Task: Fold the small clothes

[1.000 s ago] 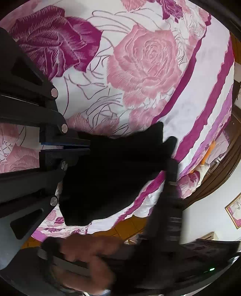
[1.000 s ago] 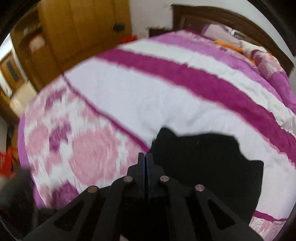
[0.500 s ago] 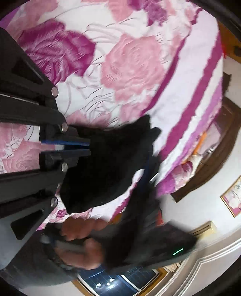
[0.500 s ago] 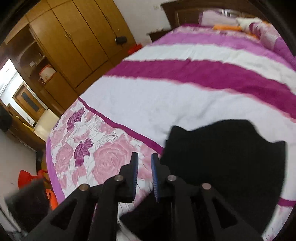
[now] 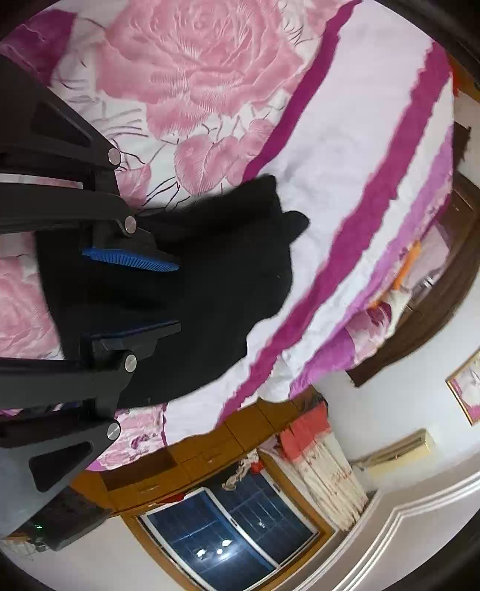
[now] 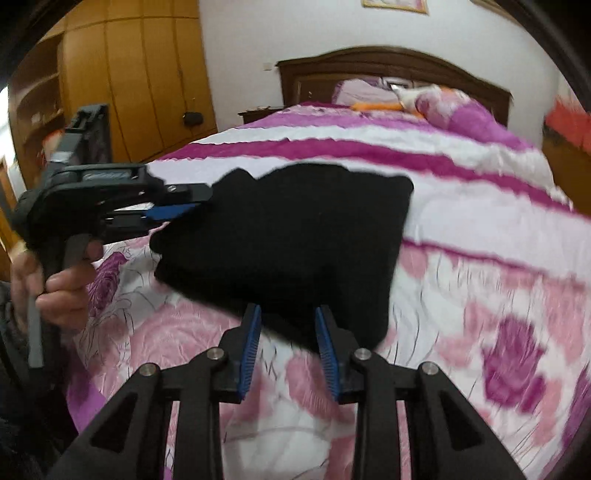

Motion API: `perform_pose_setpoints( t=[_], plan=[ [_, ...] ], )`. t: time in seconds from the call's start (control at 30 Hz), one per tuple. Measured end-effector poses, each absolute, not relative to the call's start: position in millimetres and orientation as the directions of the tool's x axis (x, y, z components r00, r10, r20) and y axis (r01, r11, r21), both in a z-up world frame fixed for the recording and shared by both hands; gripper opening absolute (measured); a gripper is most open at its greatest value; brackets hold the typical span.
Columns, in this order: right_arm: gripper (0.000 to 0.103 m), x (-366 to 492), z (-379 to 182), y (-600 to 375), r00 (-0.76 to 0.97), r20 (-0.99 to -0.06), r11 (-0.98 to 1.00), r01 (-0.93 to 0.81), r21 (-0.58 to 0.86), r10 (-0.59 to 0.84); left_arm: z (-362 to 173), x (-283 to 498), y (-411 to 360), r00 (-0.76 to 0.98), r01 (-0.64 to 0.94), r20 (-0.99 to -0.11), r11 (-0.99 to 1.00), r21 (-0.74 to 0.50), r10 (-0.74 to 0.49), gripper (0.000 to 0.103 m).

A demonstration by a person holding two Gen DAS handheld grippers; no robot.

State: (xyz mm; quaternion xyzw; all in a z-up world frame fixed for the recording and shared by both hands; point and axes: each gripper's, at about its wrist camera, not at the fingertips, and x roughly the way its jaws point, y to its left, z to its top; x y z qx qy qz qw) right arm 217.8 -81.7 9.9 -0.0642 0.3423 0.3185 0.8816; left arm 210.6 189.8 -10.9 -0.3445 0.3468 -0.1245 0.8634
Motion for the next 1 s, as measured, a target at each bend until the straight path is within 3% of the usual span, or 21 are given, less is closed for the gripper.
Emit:
perform_pose_setpoints(
  t=[0.13, 0.23, 0.37, 0.6, 0.73, 0.87, 1.0],
  plan=[
    [0.032, 215, 4, -84, 0.564, -0.637, 0.791, -0.600, 0.119, 0.525, -14, 200, 189, 0.682, -0.063, -0.589, 0.768, -0.638, -0.433, 0.007],
    [0.032, 211, 7, -90, 0.587, -0.606, 0.788, -0.605, 0.111, 0.536, -16, 182, 187, 0.627, -0.011, -0.572, 0.728, -0.686, -0.530, 0.008],
    [0.032, 219, 3, -96, 0.581, -0.603, 0.794, -0.589, 0.152, 0.547, -18, 185, 190, 0.608, -0.007, -0.569, 0.713, -0.701, -0.554, 0.011],
    [0.032, 213, -4, -98, 0.570, -0.611, 0.793, -0.585, 0.168, 0.550, -39, 224, 207, 0.594, -0.047, -0.481, 0.569, -0.821, -0.645, 0.011],
    [0.032, 214, -6, -99, 0.562, -0.615, 0.793, -0.582, 0.180, 0.553, -39, 216, 199, 0.513, 0.066, -0.331, 0.421, -0.905, -0.792, 0.012],
    [0.032, 215, -10, -101, 0.560, -0.612, 0.791, -0.581, 0.191, 0.559, -43, 216, 200, 0.528, 0.008, -0.415, 0.493, -0.870, -0.741, 0.016],
    [0.032, 214, -5, -103, 0.573, -0.581, 0.785, -0.585, 0.204, 0.578, -55, 229, 205, 0.564, -0.045, -0.389, 0.444, -0.895, -0.728, 0.016]
  ],
)
